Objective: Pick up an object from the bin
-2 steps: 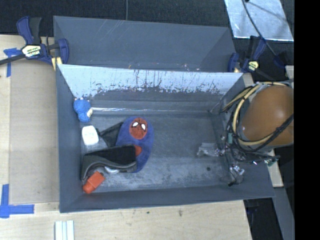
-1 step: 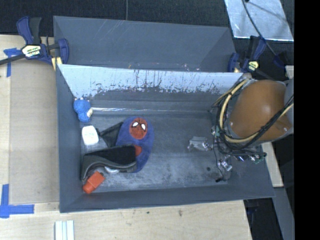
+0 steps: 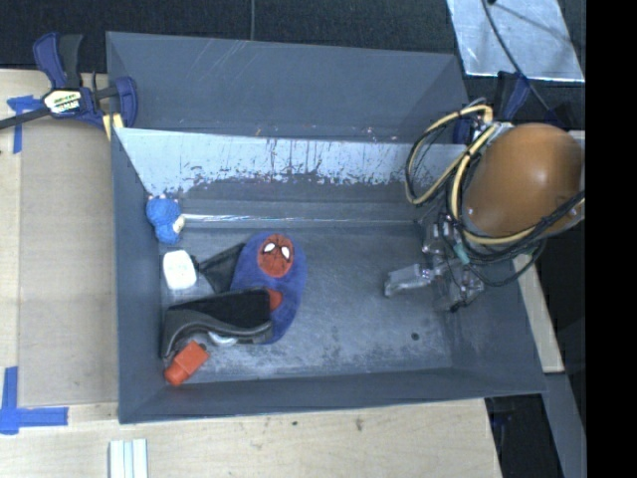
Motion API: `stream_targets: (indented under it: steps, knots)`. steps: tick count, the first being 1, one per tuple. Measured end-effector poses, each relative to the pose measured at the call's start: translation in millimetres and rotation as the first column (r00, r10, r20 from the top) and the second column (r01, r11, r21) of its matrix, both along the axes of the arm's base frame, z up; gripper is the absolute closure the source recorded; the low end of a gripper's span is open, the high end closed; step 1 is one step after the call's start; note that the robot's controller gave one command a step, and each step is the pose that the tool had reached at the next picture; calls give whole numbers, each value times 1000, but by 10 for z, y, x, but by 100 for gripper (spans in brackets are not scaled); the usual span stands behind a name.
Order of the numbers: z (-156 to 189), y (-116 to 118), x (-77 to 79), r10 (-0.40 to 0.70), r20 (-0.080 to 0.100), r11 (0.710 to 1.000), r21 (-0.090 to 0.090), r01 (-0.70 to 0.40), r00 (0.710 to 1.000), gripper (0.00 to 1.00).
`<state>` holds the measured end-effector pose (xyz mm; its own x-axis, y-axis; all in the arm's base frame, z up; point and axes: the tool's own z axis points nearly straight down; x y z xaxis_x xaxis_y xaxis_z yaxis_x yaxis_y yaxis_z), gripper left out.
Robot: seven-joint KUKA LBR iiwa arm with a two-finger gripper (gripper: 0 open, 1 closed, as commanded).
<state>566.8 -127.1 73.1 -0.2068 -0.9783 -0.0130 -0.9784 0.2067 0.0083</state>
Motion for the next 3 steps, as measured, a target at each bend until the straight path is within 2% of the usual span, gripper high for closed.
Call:
stream_targets:
  steps: [1,2,3]
  knots:
    - [-25,116,325,-155,9,988,-9,155,988,0]
    - [-26,88,318,-158,7,987,-12,159,987,100]
    - [1029,83,347,-160,17,987,-14,161,987,100]
